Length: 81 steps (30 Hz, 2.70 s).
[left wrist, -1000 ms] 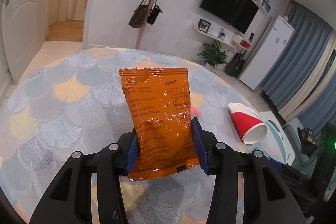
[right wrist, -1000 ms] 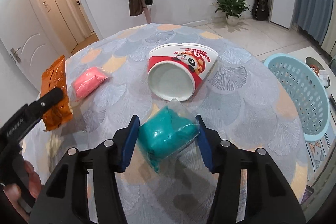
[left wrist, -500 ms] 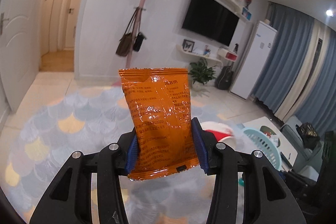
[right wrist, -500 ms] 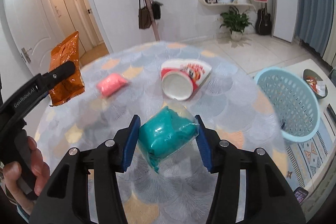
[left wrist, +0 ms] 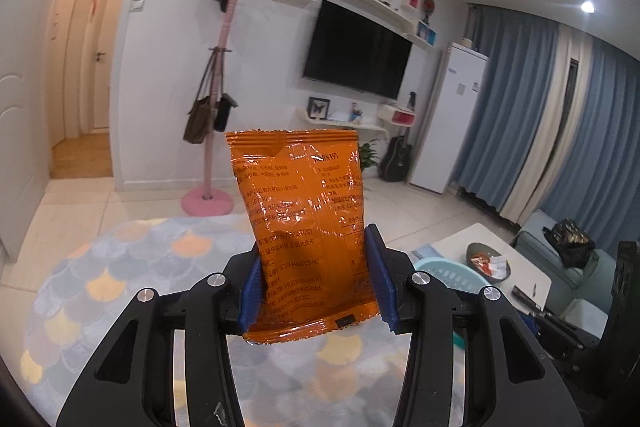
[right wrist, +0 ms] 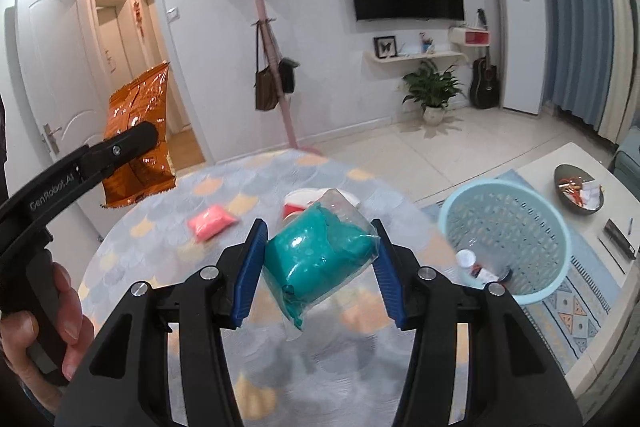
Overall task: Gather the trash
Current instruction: 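Carry both packets to the blue basket and release them, then grasp the pink packet with the left tool while the right grasps the paper cup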
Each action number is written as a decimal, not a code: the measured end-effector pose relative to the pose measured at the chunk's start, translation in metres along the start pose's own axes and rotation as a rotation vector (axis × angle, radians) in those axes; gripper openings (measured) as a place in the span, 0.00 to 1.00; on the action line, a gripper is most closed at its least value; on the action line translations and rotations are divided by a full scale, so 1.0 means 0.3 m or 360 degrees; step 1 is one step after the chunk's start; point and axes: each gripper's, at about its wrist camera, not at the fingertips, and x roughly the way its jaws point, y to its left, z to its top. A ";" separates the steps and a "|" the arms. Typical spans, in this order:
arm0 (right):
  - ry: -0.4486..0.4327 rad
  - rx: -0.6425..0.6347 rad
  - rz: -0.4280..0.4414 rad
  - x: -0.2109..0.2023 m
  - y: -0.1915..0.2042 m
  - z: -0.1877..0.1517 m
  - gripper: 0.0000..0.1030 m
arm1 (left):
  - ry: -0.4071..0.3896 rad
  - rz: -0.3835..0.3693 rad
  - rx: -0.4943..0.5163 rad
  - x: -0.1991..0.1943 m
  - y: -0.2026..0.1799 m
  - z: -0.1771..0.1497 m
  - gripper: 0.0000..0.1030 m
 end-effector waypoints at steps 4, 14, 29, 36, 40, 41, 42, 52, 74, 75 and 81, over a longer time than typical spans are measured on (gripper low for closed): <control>-0.0019 0.0083 -0.0078 0.000 -0.095 0.022 0.47 | 0.0007 -0.0043 0.0041 0.027 -0.066 0.010 0.44; -0.0043 0.0246 -0.0432 0.040 -0.358 0.047 0.47 | 0.0096 -0.0172 0.0194 0.187 -0.288 0.033 0.44; 0.0198 0.0586 -0.0640 0.296 -0.764 -0.013 0.47 | 0.0601 -0.0312 0.0350 0.698 -0.585 -0.098 0.44; 0.0313 0.0638 -0.0677 0.394 -0.844 -0.071 0.48 | 0.0669 -0.0322 0.0391 0.796 -0.625 -0.139 0.46; 0.0346 0.0634 -0.0679 0.423 -0.860 -0.083 0.49 | 0.0671 -0.0330 0.0366 0.824 -0.624 -0.148 0.51; 0.0351 0.0636 -0.0674 0.429 -0.861 -0.082 0.49 | 0.0670 -0.0342 0.0356 0.825 -0.620 -0.152 0.56; 0.0362 0.0640 -0.0669 0.436 -0.861 -0.085 0.49 | 0.0672 -0.0357 0.0348 0.825 -0.620 -0.152 0.59; 0.0345 0.0608 -0.0604 0.399 -0.783 -0.067 0.69 | 0.0567 -0.0408 0.0269 0.692 -0.530 -0.108 0.84; 0.0054 0.0093 -0.0197 0.164 -0.140 -0.037 0.71 | 0.0240 -0.0020 -0.0209 0.121 0.098 -0.082 0.87; 0.0053 0.0077 -0.0171 0.172 -0.120 -0.049 0.71 | 0.0239 0.0008 -0.0220 0.108 0.125 -0.093 0.87; 0.0084 -0.0002 -0.0160 0.230 -0.052 -0.122 0.71 | 0.0274 0.0192 -0.0328 0.054 0.295 -0.161 0.87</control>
